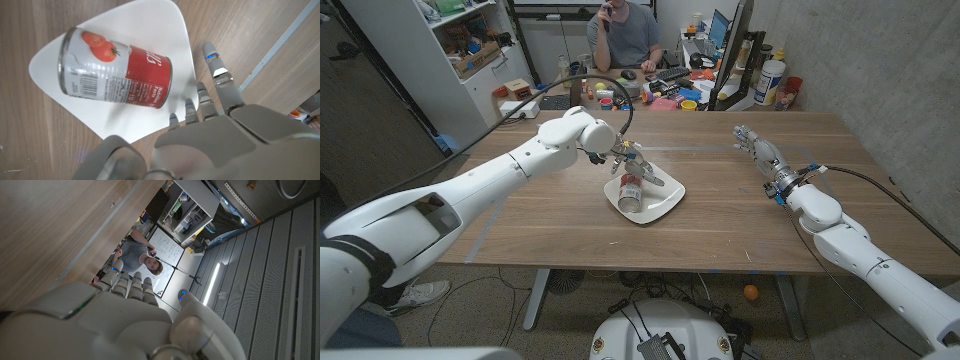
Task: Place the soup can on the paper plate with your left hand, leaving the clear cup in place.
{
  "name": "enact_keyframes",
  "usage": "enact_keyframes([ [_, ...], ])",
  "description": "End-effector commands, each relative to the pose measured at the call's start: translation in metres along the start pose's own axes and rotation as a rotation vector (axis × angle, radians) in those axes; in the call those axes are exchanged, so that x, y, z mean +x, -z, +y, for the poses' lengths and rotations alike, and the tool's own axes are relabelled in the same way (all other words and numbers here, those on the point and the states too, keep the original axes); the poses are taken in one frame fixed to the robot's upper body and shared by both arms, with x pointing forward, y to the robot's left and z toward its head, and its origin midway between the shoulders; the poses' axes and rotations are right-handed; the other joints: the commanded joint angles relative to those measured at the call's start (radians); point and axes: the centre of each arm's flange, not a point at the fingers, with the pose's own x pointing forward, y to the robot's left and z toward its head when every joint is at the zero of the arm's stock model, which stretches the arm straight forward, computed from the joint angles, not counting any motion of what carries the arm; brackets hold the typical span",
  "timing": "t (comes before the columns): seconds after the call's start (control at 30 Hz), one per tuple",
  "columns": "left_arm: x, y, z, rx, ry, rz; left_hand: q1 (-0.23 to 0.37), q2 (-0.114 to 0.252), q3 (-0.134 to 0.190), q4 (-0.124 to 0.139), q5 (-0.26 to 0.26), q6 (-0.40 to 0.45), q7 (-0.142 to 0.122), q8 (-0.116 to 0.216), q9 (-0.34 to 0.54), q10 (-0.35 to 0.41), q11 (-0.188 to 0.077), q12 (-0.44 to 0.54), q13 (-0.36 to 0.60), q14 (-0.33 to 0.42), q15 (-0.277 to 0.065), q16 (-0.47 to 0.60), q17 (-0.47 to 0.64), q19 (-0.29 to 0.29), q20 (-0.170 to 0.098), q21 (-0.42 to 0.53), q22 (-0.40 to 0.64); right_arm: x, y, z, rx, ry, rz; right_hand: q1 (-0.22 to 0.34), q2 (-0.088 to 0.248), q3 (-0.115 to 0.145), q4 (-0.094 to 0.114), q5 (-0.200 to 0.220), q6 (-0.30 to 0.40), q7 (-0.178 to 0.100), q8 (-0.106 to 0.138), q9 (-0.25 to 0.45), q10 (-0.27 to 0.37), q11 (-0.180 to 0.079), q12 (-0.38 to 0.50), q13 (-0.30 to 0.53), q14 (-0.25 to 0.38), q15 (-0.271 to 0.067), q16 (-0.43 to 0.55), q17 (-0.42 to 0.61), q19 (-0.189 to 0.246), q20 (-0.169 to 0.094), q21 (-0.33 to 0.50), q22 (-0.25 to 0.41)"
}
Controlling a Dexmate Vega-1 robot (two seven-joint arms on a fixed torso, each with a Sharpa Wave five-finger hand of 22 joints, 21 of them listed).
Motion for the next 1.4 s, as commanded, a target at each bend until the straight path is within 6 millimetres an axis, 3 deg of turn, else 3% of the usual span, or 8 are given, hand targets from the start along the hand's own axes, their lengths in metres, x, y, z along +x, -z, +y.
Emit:
enact_keyframes([
  [0.03, -0.016, 0.002, 0.011, 0.046, -0.01, 0.154, -0.006, 0.0, -0.002, -0.011, 0.001, -0.367, 0.045, 0.007, 0.002, -0.261, 0.04, 0.015, -0.002, -0.142, 0.023, 0.01, 0.003, -0.146, 0.003, -0.002, 0.002, -0.003, -0.003, 0.0, -0.003, -0.004, -0.004, -0.007, 0.04, -0.001, 0.003, 0.003, -0.002, 0.004, 0.008, 0.005, 0.011, -0.001, 0.006, 0.004, 0.007, 0.001, 0.0, 0.003, -0.002, -0.007, -0.005, 0.002],
  [0.07, -0.017, 0.003, 0.011, 0.044, -0.011, 0.158, -0.006, 0.0, -0.002, -0.011, 0.001, -0.367, 0.045, 0.007, 0.002, -0.261, 0.04, 0.015, -0.002, -0.142, 0.023, 0.01, 0.003, -0.146, 0.003, -0.002, 0.002, -0.003, -0.003, 0.0, -0.006, -0.006, -0.005, -0.007, 0.039, -0.001, 0.003, 0.003, -0.002, 0.004, 0.008, 0.005, 0.011, -0.001, 0.006, 0.004, 0.007, 0.0, 0.0, 0.003, -0.002, -0.007, -0.005, 0.002],
  [0.1, -0.018, 0.003, 0.012, 0.045, -0.017, 0.165, -0.015, 0.004, -0.002, -0.008, 0.009, -0.492, 0.075, 0.001, 0.001, -0.393, 0.057, 0.013, -0.003, -0.255, 0.032, 0.004, 0.004, -0.267, 0.001, -0.006, 0.002, -0.003, -0.003, 0.0, -0.004, -0.006, -0.005, -0.007, 0.039, -0.001, 0.003, 0.003, -0.002, 0.004, 0.008, 0.005, 0.011, -0.002, 0.006, 0.004, 0.007, 0.0, 0.0, 0.003, -0.002, -0.007, -0.006, 0.002],
  [0.13, -0.019, 0.003, 0.012, 0.05, -0.02, 0.176, -0.016, 0.004, -0.002, -0.007, 0.01, -0.498, 0.076, 0.003, 0.001, -0.404, 0.059, 0.012, -0.003, -0.263, 0.031, 0.004, 0.004, -0.278, 0.002, -0.006, 0.002, -0.003, -0.003, 0.001, -0.003, -0.007, -0.006, -0.007, 0.039, -0.001, 0.003, 0.003, -0.001, 0.005, 0.008, 0.005, 0.011, -0.002, 0.006, 0.004, 0.007, -0.001, 0.0, 0.003, -0.002, -0.007, -0.006, 0.002],
  [0.3, -0.025, 0.003, 0.015, 0.089, -0.054, 0.22, -0.021, 0.005, -0.002, -0.005, 0.012, -0.499, 0.08, 0.011, 0.004, -0.414, 0.063, 0.017, -0.002, -0.291, 0.029, 0.002, 0.005, -0.32, 0.003, -0.004, 0.003, -0.004, -0.004, 0.001, -0.001, -0.005, -0.004, -0.008, 0.038, -0.001, 0.003, 0.003, -0.002, 0.005, 0.008, 0.005, 0.011, -0.001, 0.006, 0.004, 0.007, 0.001, -0.001, 0.003, -0.002, -0.007, -0.007, 0.002],
  [0.4, -0.034, 0.001, 0.019, 0.121, -0.109, 0.22, -0.023, 0.006, -0.001, -0.003, 0.014, -0.479, 0.051, 0.023, 0.007, -0.371, 0.037, 0.036, 0.0, -0.295, 0.028, 0.011, 0.006, -0.371, 0.002, 0.0, 0.005, -0.005, -0.004, 0.002, -0.006, -0.01, -0.011, -0.008, 0.038, -0.001, 0.003, 0.004, -0.002, 0.004, 0.008, 0.005, 0.011, -0.001, 0.005, 0.004, 0.008, 0.001, -0.001, 0.003, -0.002, -0.006, -0.008, 0.002],
  [0.53, -0.04, -0.001, 0.023, 0.131, -0.128, 0.237, -0.021, 0.008, 0.0, -0.003, 0.016, -0.491, 0.034, 0.02, 0.008, -0.372, 0.03, 0.034, 0.001, -0.305, 0.027, 0.01, 0.007, -0.388, 0.002, 0.003, 0.006, -0.006, -0.005, 0.002, -0.004, -0.009, -0.009, -0.008, 0.038, -0.001, 0.004, 0.004, -0.001, 0.005, 0.008, 0.005, 0.011, 0.0, 0.006, 0.004, 0.007, 0.001, -0.001, 0.003, -0.002, -0.007, -0.008, 0.002],
  [1.4, -0.085, 0.006, 0.037, 0.11, -0.327, 0.288, -0.014, 0.027, 0.01, 0.0, 0.032, -0.523, 0.035, 0.013, 0.013, -0.384, 0.021, 0.035, 0.004, -0.334, 0.027, 0.015, 0.008, -0.435, 0.002, 0.011, 0.009, -0.014, -0.008, 0.0, -0.003, -0.013, -0.029, -0.008, 0.036, -0.001, 0.002, 0.005, 0.0, 0.004, 0.009, 0.005, 0.011, 0.0, 0.005, 0.004, 0.007, 0.001, -0.003, 0.001, -0.001, -0.006, -0.014, 0.003],
])
